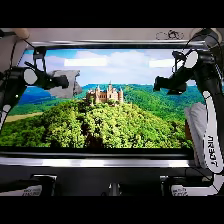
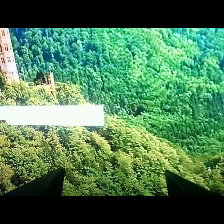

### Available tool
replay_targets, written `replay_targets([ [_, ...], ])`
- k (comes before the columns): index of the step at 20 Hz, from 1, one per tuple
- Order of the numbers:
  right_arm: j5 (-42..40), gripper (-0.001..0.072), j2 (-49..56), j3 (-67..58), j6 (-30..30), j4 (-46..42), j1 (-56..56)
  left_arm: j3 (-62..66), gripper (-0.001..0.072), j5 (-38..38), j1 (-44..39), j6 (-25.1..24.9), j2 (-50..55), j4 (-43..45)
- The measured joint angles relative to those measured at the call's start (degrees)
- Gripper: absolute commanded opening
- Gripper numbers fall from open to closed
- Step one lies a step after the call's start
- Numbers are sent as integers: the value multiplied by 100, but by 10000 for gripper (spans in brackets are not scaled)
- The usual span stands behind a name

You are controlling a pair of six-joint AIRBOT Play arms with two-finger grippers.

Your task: Fold the shirts.

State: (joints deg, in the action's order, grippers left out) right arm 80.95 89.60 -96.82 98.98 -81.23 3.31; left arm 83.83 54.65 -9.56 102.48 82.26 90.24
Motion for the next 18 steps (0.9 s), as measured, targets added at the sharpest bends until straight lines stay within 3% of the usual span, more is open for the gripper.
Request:
replay_targets([
  [3,-225,668,4,0,2,2,0,1058,720,-24,479,157,940,-7],
  [6,-382,668,20,2,0,13,0,2391,720,704,1067,411,2221,-68],
  [10,-542,668,33,22,0,26,0,3086,720,957,1510,514,3320,-793],
  [11,-564,668,35,26,-4,26,0,3121,559,887,1550,527,3471,-940],
  [12,-601,668,35,28,-24,26,0,3145,68,831,1578,533,3593,-1064],
  [13,-601,668,35,28,-39,26,0,3165,28,772,1598,535,3689,-1161],
  [15,-645,667,33,28,-125,26,0,3189,27,734,1600,444,3722,-1414],
  [18,-699,667,-48,-13,-437,15,0,3209,27,535,1523,-238,3213,-1971],
])
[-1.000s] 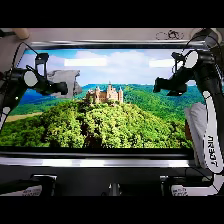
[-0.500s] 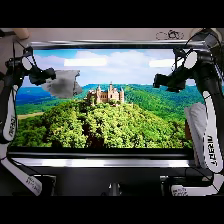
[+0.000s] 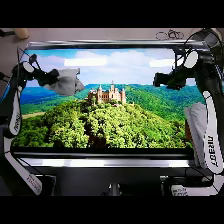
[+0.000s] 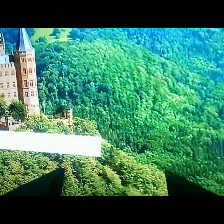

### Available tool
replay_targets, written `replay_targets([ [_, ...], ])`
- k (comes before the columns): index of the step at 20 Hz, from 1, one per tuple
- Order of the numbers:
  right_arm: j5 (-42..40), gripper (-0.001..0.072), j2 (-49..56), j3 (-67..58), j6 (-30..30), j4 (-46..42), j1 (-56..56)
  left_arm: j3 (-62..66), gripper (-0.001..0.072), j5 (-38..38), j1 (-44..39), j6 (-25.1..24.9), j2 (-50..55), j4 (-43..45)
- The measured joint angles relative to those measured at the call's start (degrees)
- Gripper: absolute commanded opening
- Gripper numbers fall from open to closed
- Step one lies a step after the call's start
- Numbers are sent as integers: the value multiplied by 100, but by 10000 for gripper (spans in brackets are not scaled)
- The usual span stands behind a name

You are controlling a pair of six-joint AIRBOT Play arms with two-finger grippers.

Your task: Fold the shirts.

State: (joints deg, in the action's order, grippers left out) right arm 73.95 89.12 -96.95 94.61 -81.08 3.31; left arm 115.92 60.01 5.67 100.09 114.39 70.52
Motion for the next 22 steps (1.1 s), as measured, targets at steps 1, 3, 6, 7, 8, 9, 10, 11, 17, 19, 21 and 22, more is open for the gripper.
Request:
replay_targets([
  [1,-26,667,-92,-13,-79,-13,0,4,27,-28,-94,-339,-354,-140],
  [3,-101,667,-380,-24,-192,-70,0,-26,26,-46,-378,-916,-1182,-286],
  [6,-2,667,-1078,-35,-254,-271,0,-319,27,-81,-1189,-1397,-2505,-452],
  [7,103,667,-1329,-35,-238,-339,0,-507,27,-79,-1541,-1473,-2815,-448],
  [8,210,667,-1587,-37,-201,-367,0,-765,27,-81,-1971,-1530,-3075,-422],
  [9,343,667,-1867,-37,-173,-413,0,-1051,27,-114,-2398,-1530,-3250,-398],
  [10,481,667,-2133,-37,-153,-446,0,-1392,27,-216,-2828,-1513,-3348,-369],
  [11,595,667,-2361,-37,-136,-492,0,-1805,28,-367,-3296,-1438,-3377,-348],
  [17,1169,668,-3010,11,-57,-800,0,-3143,720,-922,-4734,-664,-2754,-258],
  [19,1355,669,-2938,146,-31,-809,2,-2951,720,-503,-4507,-619,-2741,-92],
  [21,1563,670,-2741,446,-59,-682,0,-2793,720,72,-4011,-636,-2905,87],
  [22,1648,670,-2625,688,-114,-551,2,-2835,720,407,-3711,-662,-3018,146],
])
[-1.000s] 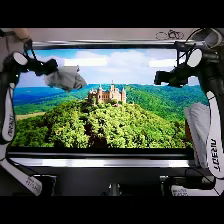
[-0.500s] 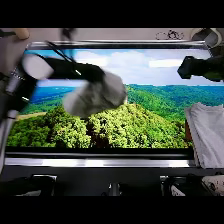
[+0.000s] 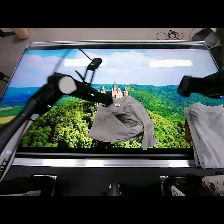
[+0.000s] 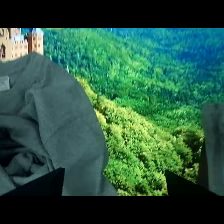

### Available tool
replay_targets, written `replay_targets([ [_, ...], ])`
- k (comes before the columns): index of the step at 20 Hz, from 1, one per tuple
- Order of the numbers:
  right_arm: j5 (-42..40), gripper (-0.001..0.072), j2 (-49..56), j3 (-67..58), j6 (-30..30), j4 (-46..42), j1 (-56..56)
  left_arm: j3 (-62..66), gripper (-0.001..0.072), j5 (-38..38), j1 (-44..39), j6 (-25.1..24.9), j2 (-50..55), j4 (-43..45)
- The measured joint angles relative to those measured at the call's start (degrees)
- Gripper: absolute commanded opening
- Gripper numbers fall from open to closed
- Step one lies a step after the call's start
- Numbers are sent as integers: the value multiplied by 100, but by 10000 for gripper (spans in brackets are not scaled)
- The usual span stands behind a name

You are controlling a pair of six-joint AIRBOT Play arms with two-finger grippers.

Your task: Fold the shirts.

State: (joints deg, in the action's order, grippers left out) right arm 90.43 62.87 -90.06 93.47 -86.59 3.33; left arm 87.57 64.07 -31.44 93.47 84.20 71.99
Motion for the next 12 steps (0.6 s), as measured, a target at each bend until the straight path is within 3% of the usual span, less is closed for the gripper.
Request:
replay_targets([
  [2,72,669,243,612,-122,267,0,-459,720,540,476,-24,-221,59],
  [5,87,669,492,1818,-348,660,0,-1805,720,739,857,-87,-466,-232],
  [12,-229,687,566,3587,-914,1440,0,-3773,720,-378,927,-437,-520,-1462],
])
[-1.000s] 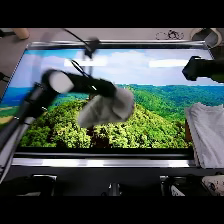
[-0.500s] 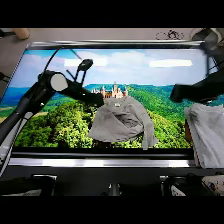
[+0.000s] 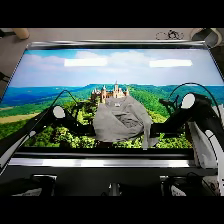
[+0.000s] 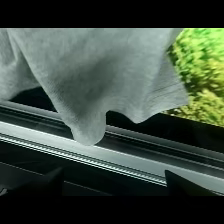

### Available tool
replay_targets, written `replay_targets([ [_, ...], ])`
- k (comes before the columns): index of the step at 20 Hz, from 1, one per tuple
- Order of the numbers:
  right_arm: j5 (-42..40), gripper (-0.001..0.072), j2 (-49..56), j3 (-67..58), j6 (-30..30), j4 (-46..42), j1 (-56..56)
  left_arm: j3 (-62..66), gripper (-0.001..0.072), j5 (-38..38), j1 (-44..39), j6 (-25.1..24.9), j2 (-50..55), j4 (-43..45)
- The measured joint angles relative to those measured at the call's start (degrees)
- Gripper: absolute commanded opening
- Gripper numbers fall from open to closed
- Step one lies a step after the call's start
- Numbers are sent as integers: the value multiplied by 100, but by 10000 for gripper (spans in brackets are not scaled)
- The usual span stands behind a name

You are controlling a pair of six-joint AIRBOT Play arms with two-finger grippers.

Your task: Fold the shirts.

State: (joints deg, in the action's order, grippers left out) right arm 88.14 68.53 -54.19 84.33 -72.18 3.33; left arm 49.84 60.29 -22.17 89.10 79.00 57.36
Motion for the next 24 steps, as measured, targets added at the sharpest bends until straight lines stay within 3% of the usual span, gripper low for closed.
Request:
replay_targets([
  [2,-203,693,0,267,-181,173,0,-131,720,-365,-33,-31,81,-240],
  [3,-337,703,0,378,-264,251,0,-166,663,-481,-52,-42,114,-319],
  [6,-763,705,22,706,-516,525,7,-240,137,-890,-103,-48,234,-490],
  [7,-892,705,48,800,-562,599,11,-254,55,-1003,-118,-50,258,-492],
  [9,-1156,666,138,935,-658,752,11,-256,27,-1082,-133,-90,269,-540],
  [10,-1257,606,214,979,-708,837,11,-232,27,-1128,-140,-140,260,-553],
  [11,-1373,290,304,1008,-754,933,11,-192,27,-1141,-140,-186,227,-581],
  [12,-1488,20,407,1032,-789,1032,13,-125,27,-1172,-144,-243,175,-603],
  [16,-1526,25,538,800,-975,1239,17,400,26,-1191,-149,-428,-315,-542],
  [20,-1255,25,-400,-903,-1126,693,-2,1757,26,-1331,-59,-468,-1460,192],
  [24,-2157,25,-1814,-3060,-975,179,-2,3477,26,-1440,363,254,-2693,1751],
])
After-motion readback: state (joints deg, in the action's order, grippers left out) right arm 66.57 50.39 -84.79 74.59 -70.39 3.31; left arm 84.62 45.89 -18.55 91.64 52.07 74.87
